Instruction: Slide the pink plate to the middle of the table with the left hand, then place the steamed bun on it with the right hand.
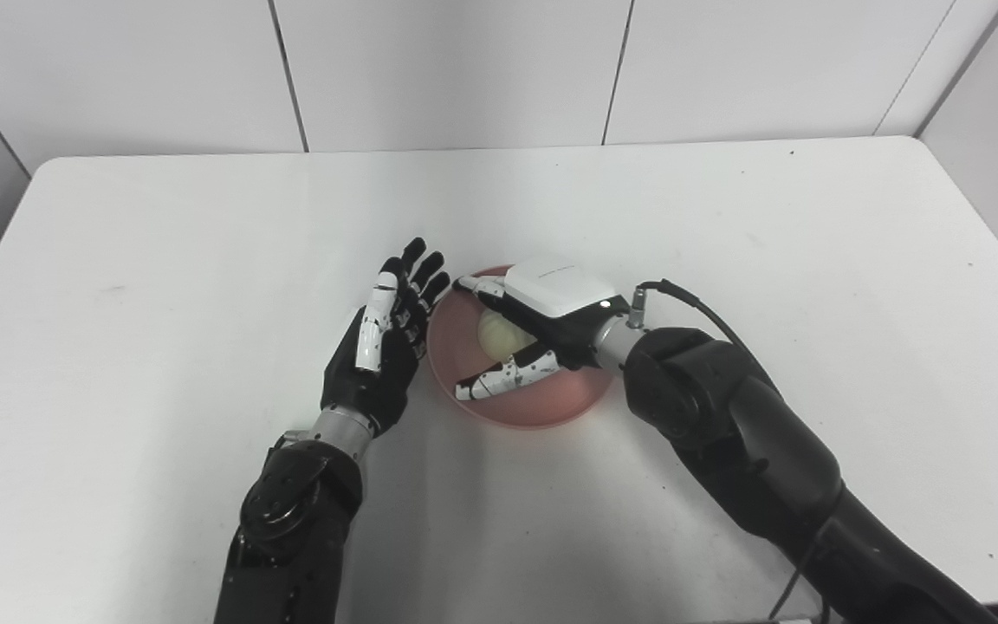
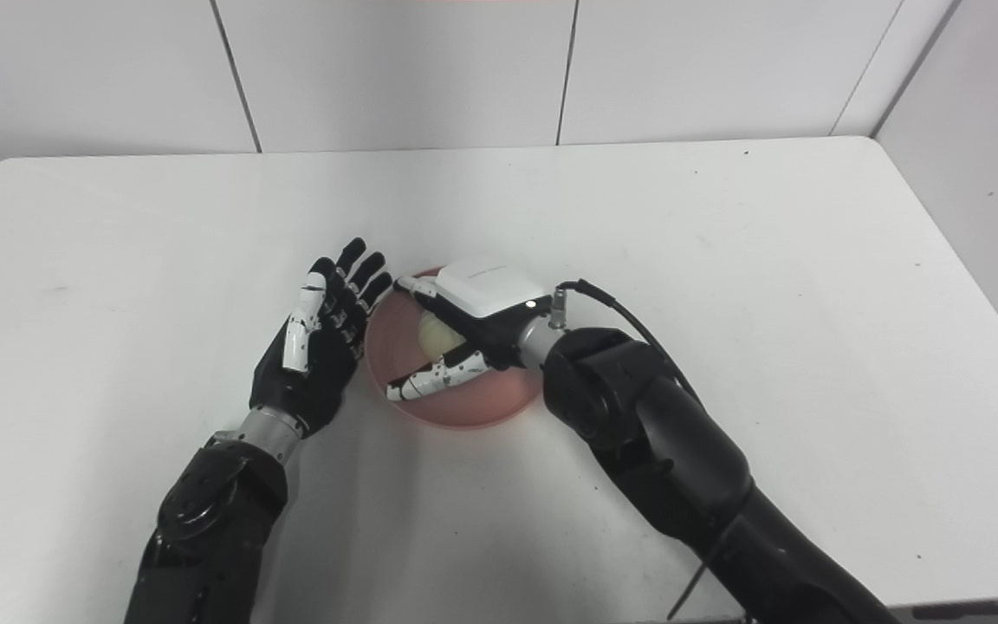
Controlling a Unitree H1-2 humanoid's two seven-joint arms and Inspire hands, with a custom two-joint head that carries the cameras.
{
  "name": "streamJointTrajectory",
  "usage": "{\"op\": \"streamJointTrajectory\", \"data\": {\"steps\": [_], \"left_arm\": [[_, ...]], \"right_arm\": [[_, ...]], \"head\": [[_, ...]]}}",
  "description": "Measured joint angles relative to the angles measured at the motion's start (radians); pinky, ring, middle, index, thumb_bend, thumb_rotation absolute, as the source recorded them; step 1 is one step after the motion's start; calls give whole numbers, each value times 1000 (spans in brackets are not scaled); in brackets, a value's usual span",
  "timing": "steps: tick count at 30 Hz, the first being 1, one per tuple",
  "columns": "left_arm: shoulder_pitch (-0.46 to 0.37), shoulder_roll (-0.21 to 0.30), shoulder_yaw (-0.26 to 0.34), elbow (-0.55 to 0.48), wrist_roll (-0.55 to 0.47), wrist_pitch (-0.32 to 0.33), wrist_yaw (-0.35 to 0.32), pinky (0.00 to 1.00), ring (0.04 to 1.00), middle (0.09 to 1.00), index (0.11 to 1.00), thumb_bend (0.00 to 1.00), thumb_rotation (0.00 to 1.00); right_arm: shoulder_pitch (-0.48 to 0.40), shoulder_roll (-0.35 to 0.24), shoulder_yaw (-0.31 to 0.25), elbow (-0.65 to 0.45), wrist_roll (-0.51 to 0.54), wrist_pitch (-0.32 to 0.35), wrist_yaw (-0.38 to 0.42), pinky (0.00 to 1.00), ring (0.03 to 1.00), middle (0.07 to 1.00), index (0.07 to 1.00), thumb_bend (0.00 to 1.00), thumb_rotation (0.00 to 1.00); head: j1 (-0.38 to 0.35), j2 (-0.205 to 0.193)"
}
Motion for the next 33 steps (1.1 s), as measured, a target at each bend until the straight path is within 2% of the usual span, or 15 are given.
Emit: {"op": "streamJointTrajectory", "data": {"steps": [3, 8, 12, 16, 18, 20, 22, 25, 27, 30, 31, 32, 33], "left_arm": [[0, 0, 4, -1, -1, 0, 0, 1000, 1000, 1000, 1000, 468, 1000], [1, 0, 5, -1, -1, 0, -1, 1000, 998, 995, 999, 480, 1000], [3, 0, 6, -5, -1, 3, -1, 1000, 997, 988, 997, 484, 1000], [8, -1, 9, -17, -1, 12, 1, 1000, 994, 985, 994, 476, 1000], [10, -1, 10, -22, -1, 14, 8, 1000, 997, 985, 995, 476, 1000], [11, -1, 11, -23, -1, 14, 10, 1000, 997, 985, 994, 474, 1000], [11, -2, 11, -23, -1, 14, 13, 1000, 997, 985, 993, 471, 1000], [12, -1, 11, -25, -1, 14, 13, 1000, 999, 988, 996, 468, 1000], [13, 0, 10, -25, 1, 14, 13, 1000, 994, 988, 996, 468, 1000], [14, 1, 10, -26, 4, 14, 13, 1000, 997, 995, 1000, 485, 1000], [15, 2, 10, -28, 7, 14, 14, 1000, 999, 994, 1000, 489, 1000], [16, 3, 9, -30, 8, 14, 14, 1000, 1000, 993, 1000, 489, 1000], [18, 4, 9, -33, 9, 13, 15, 1000, 1000, 996, 1000, 491, 1000]], "right_arm": [[3, 0, -22, -33, 2, 0, 16, 854, 910, 960, 974, 775, 1000], [1, 9, -89, -78, 40, 3, 29, 856, 902, 950, 991, 751, 1000], [-2, 14, -134, -117, 58, 7, 33, 799, 882, 935, 988, 718, 1000], [-2, 29, -198, -140, 128, 7, 23, 761, 861, 916, 967, 700, 1000], [4, 44, -234, -156, 158, 8, -4, 701, 824, 886, 941, 714, 1000], [9, 65, -264, -175, 176, 12, -37, 684, 800, 854, 898, 691, 1000], [19, 96, -303, -181, 203, 13, -93, 638, 748, 800, 831, 653, 1000], [42, 145, -361, -186, 248, 12, -191, 611, 709, 762, 795, 628, 1000], [59, 175, -392, -185, 272, 12, -259, 646, 703, 762, 801, 619, 1000], [83, 228, -457, -178, 357, 13, -335, 706, 777, 837, 880, 582, 1000], [91, 242, -477, -167, 388, 13, -355, 781, 825, 883, 920, 566, 1000], [100, 250, -491, -156, 413, 18, -368, 793, 832, 890, 925, 565, 1000], [111, 254, -500, -148, 438, 29, -374, 855, 878, 924, 953, 565, 1000]], "head": [[2, -2], [2, 0], [0, -2], [0, -2], [-2, -2], [-2, -2], [-3, -3], [-5, -5], [-6, -6], [-8, -9], [-9, -11], [-9, -11], [-11, -11]]}}
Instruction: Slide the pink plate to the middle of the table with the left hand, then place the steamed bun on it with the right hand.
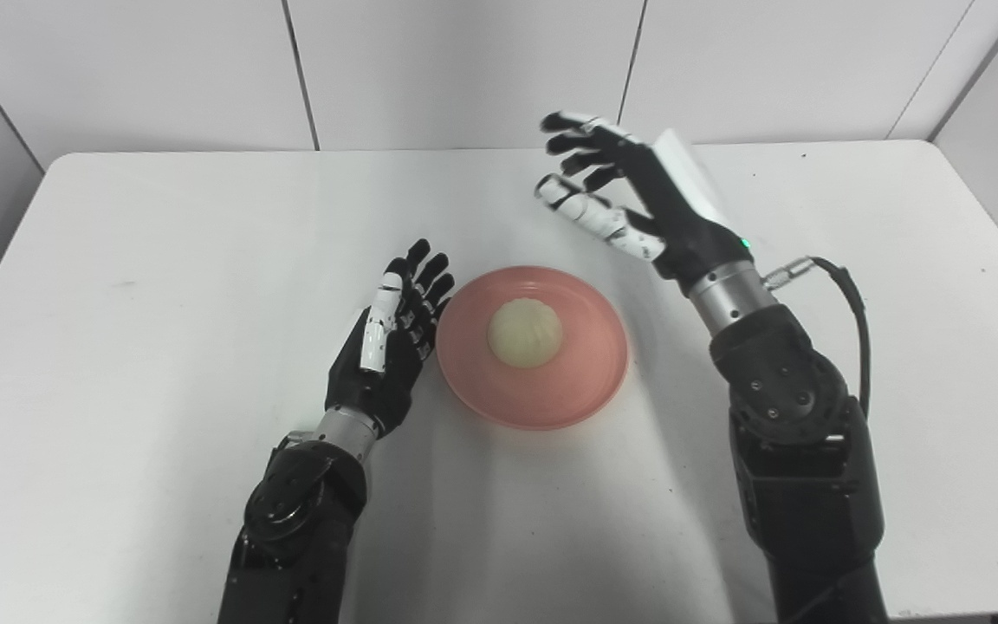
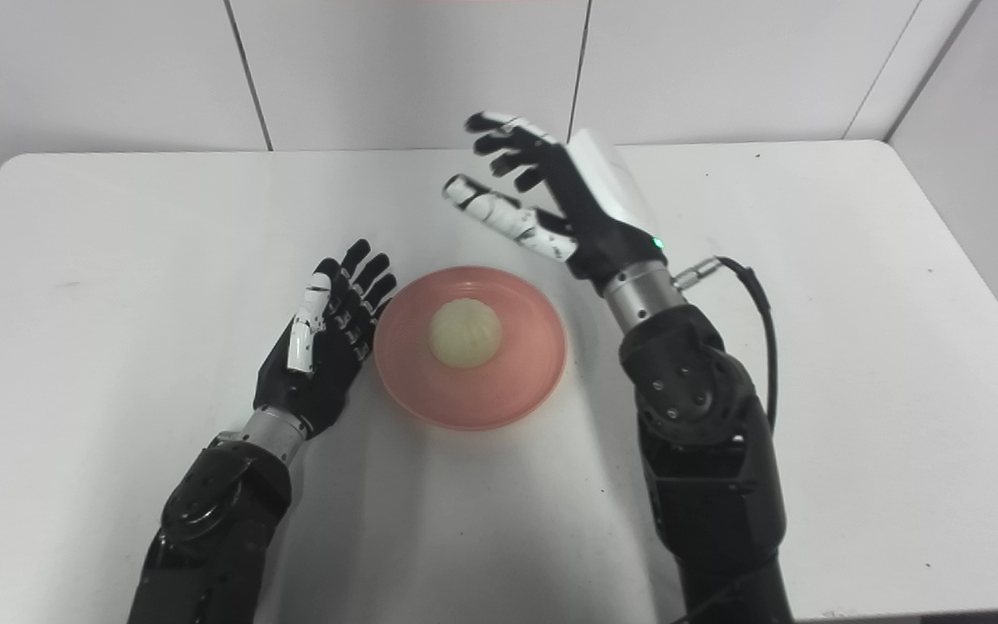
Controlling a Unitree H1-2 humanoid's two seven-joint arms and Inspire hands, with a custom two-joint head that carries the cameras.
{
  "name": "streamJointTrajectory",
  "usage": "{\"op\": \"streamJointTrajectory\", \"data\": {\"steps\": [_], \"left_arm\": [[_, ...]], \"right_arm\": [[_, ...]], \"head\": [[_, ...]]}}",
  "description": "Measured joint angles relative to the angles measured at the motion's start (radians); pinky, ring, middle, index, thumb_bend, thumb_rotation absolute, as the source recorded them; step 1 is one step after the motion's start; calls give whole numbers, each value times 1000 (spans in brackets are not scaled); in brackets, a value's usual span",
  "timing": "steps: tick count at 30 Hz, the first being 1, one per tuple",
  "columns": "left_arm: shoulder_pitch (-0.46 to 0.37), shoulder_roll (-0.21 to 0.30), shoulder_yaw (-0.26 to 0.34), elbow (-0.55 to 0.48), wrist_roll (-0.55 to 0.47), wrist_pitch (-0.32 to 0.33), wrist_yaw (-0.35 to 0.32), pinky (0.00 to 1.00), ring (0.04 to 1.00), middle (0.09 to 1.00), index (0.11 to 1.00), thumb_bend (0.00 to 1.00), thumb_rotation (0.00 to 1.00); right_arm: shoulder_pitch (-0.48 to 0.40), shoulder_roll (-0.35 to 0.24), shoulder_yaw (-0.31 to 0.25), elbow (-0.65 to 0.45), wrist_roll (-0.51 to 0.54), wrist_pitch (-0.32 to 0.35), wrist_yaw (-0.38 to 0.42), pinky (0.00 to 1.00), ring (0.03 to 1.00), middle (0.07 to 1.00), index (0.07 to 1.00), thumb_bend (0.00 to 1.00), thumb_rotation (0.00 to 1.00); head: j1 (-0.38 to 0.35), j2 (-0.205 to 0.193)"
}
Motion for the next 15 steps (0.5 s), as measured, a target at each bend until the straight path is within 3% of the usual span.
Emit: {"op": "streamJointTrajectory", "data": {"steps": [1, 4, 9, 15], "left_arm": [[4, 1, 1, -5, 5, -1, 1, 1000, 1000, 998, 1000, 497, 1000], [16, 2, 6, -19, 14, -5, 4, 1000, 1000, 1000, 1000, 507, 1000], [23, 2, 11, -21, 19, -19, 5, 1000, 1000, 1000, 1000, 504, 1000], [34, 3, 13, -22, 38, -45, 6, 1000, 1000, 1000, 1000, 507, 1000]], "right_arm": [[10, 8, -13, 13, 34, 13, -6, 924, 939, 969, 981, 550, 1000], [36, 41, -57, 57, 114, 41, -45, 989, 994, 998, 999, 480, 1000], [76, 63, -69, 118, 224, 28, -102, 1000, 1000, 1000, 1000, 368, 1000], [101, 63, -66, 177, 289, -75, -172, 1000, 1000, 1000, 1000, 288, 1000]], "head": [[0, -2], [-2, -6], [-3, -9], [-6, -14]]}}
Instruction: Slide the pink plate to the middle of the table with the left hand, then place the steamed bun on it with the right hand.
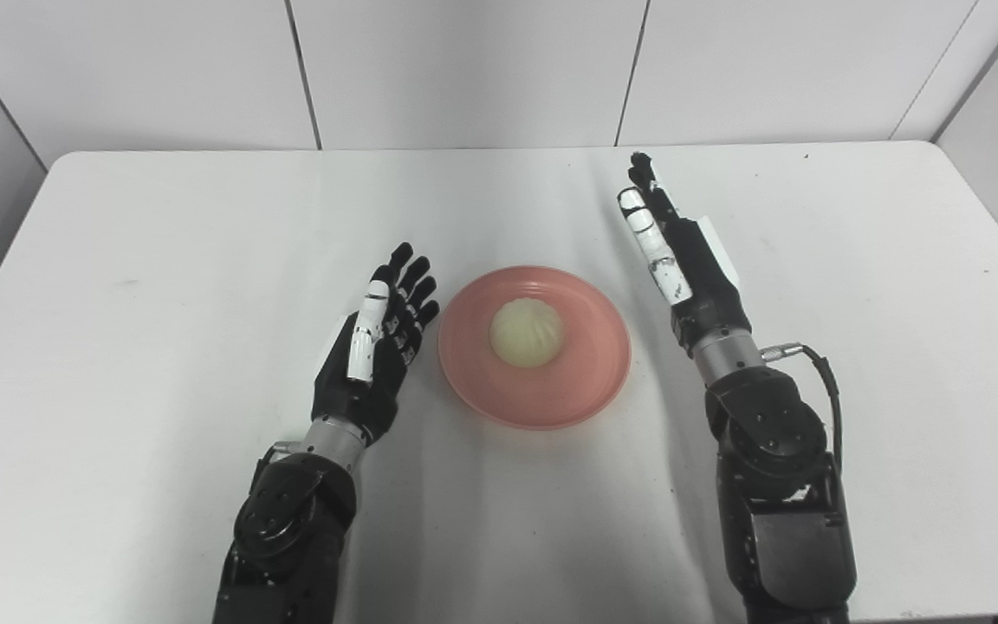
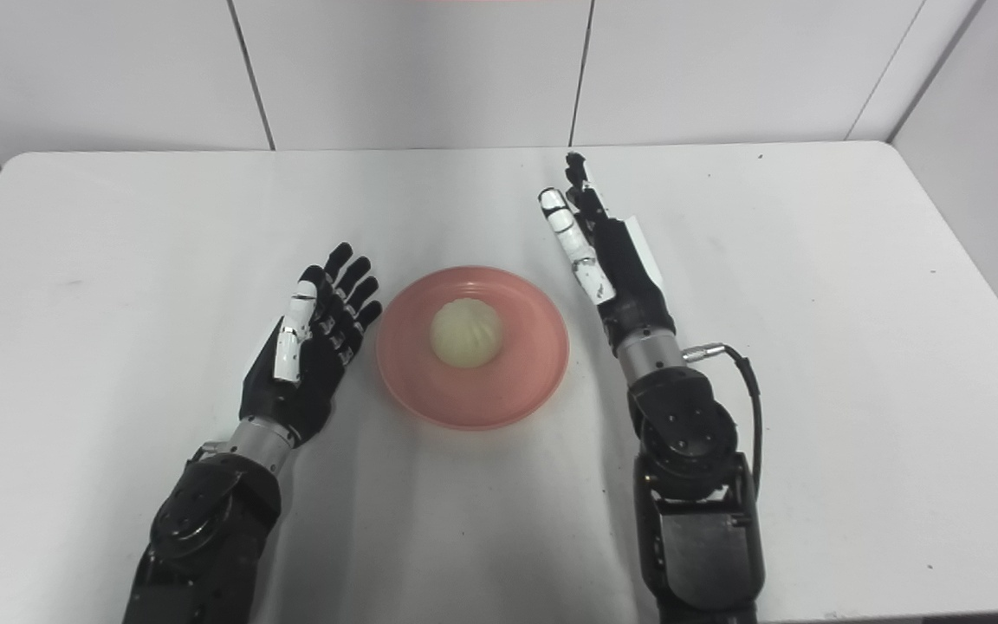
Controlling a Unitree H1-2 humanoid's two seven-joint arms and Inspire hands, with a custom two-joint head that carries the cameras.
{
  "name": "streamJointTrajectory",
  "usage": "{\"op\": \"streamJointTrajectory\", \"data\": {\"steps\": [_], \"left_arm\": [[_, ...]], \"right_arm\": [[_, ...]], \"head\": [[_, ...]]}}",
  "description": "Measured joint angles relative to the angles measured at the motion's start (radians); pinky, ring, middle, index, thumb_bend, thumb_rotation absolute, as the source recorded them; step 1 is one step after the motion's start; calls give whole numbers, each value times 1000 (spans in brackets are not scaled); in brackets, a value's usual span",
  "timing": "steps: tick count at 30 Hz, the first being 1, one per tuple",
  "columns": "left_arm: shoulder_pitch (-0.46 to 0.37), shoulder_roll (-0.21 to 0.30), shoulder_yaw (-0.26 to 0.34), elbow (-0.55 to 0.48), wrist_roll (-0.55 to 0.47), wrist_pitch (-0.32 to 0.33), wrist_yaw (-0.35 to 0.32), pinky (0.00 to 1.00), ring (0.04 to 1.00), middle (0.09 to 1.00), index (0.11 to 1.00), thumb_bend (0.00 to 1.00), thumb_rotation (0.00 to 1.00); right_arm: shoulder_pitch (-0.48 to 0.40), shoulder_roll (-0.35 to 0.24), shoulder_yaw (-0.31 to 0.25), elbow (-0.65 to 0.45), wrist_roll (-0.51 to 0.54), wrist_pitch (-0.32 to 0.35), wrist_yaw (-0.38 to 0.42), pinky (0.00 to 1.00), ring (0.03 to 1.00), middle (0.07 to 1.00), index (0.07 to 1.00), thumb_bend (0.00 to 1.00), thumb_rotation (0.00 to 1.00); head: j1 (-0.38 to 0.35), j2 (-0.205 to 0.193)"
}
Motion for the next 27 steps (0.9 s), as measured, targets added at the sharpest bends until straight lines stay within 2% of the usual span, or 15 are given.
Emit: {"op": "streamJointTrajectory", "data": {"steps": [5, 10, 19, 23, 27], "left_arm": [[9, 0, 1, 0, 23, -26, 7, 1000, 1000, 1000, 1000, 498, 1000], [15, 5, -4, 9, 50, -67, 14, 1000, 1000, 1000, 1000, 445, 1000], [32, 32, -22, 68, 92, -226, 15, 1000, 1000, 1000, 1000, 432, 1000], [36, 42, -28, 68, 117, -247, 17, 1000, 1000, 1000, 1000, 435, 1000], [37, 43, -29, 70, 118, -248, 16, 1000, 1000, 1000, 1000, 425, 1000]], "right_arm": [[37, 4, -5, 91, 32, -104, -74, 1000, 1000, 1000, 1000, 261, 1000], [72, 4, -10, 125, 94, -114, -94, 1000, 1000, 1000, 1000, 228, 1000], [111, 34, -6, 142, 203, -128, -101, 1000, 1000, 1000, 1000, 201, 1000], [112, 46, -16, 161, 268, -151, -102, 1000, 1000, 1000, 1000, 199, 1000], [113, 53, -17, 162, 285, -152, -115, 1000, 1000, 1000, 1000, 195, 1000]], "head": [[0, -5], [5, -11], [2, -18], [8, -28], [9, -28]]}}
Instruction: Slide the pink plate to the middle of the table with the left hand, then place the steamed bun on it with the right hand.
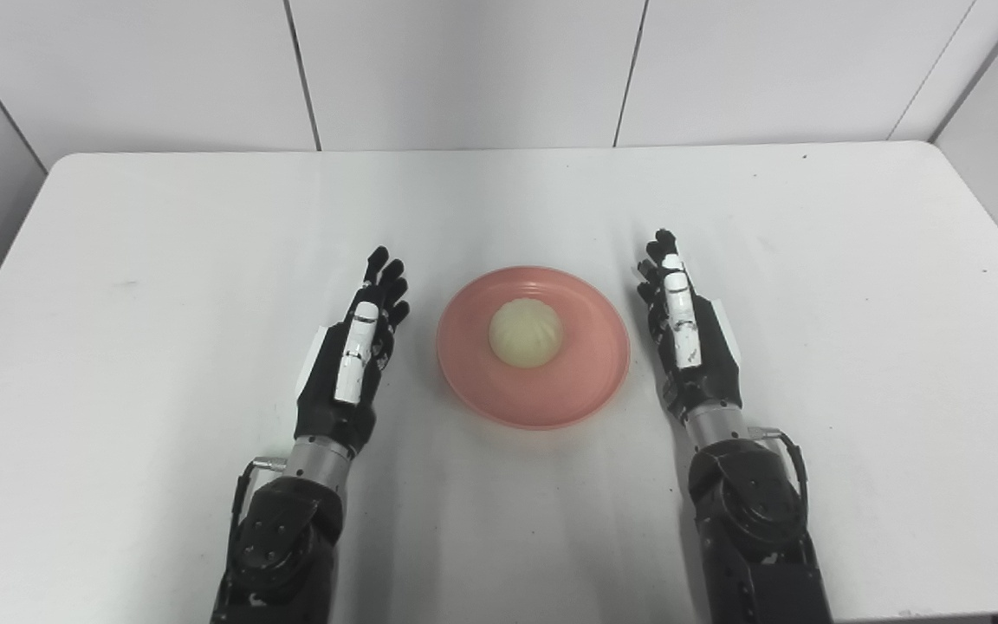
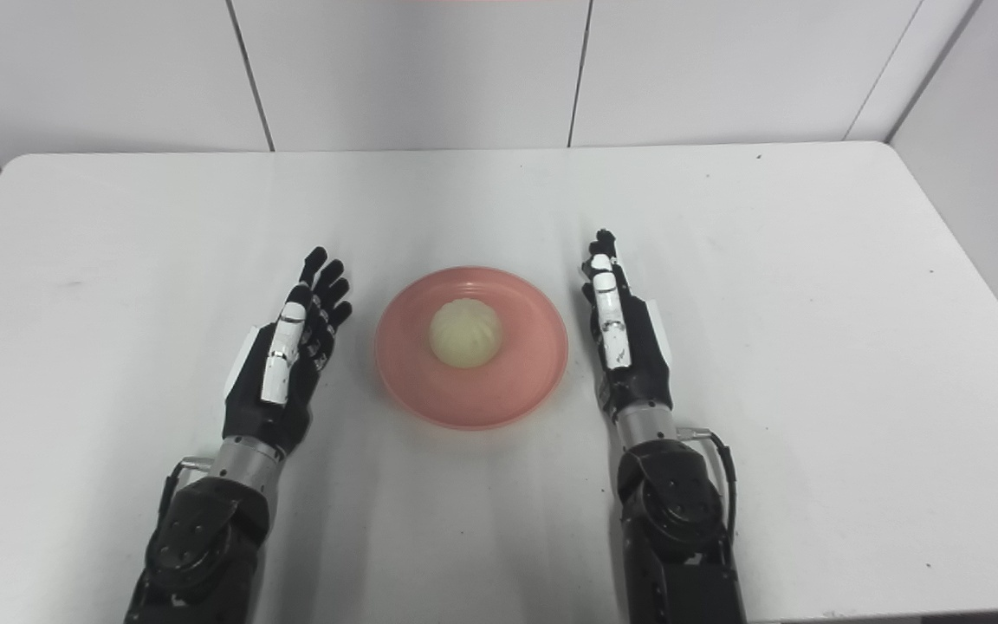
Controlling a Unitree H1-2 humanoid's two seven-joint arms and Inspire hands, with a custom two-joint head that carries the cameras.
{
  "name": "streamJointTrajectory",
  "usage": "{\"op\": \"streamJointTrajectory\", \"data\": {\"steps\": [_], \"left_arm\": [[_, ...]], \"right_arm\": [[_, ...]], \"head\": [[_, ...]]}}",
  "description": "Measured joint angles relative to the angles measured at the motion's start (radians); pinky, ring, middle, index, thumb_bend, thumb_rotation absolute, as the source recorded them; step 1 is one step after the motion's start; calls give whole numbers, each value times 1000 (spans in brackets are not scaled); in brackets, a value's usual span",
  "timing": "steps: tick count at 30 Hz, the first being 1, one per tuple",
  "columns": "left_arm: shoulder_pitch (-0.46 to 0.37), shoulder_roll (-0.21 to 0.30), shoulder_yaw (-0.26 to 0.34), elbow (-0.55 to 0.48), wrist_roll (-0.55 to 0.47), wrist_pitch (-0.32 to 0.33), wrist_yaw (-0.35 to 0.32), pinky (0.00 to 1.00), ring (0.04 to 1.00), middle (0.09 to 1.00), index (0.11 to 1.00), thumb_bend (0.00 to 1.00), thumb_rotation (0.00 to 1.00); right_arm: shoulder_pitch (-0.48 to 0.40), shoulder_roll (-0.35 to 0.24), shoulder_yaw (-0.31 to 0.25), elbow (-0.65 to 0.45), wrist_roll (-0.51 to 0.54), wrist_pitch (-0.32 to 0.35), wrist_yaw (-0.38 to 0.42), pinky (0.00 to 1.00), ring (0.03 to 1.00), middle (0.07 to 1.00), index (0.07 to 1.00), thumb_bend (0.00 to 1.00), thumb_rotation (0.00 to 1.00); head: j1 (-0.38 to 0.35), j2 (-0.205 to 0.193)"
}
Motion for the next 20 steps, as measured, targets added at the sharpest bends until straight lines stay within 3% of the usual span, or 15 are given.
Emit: {"op": "streamJointTrajectory", "data": {"steps": [20], "left_arm": [[-17, 18, 7, 37, -22, 6, -9, 1000, 1000, 1000, 1000, 432, 1000]], "right_arm": [[2, -29, 15, 24, 44, -3, 5, 1000, 1000, 1000, 1000, 199, 1000]], "head": [[12, -18]]}}
